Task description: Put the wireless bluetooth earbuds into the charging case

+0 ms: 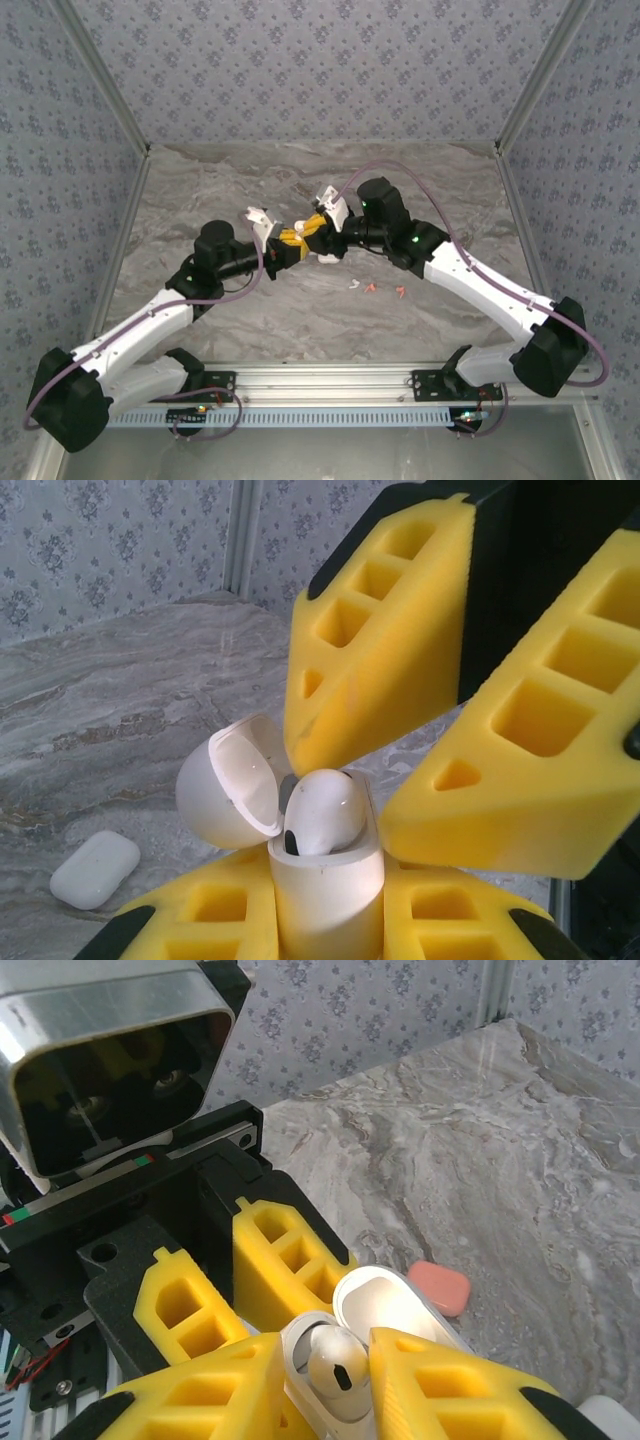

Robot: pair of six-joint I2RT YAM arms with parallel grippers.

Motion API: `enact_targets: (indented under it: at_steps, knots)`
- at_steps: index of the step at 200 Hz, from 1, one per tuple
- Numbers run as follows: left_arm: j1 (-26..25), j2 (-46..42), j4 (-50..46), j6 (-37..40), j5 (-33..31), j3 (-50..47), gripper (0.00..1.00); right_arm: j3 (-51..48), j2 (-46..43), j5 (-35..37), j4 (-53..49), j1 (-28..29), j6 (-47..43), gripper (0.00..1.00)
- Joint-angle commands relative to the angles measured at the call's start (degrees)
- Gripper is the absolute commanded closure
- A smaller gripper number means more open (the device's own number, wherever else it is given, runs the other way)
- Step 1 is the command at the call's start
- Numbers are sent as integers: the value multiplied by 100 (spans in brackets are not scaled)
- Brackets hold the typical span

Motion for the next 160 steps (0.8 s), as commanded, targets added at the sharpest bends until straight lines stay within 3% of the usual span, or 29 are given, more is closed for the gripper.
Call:
enact_targets:
  at_steps: [1,66,92,160]
  knots:
    - [-25,-151,285,-31,51,143,100,186,-1,-348,-93,-74,219,65]
    - [-20,-299,527,-4,-72,-72,100,65,-672,-283,287,-688,1091,30]
    - [-24,-431,680,24,-124,-187,100,-222,-1050,36,375,-988,1456,1]
    - [-26,-636,571,160,-289,-239,100,-1302,-1820,1398,573,-1527,2427,0]
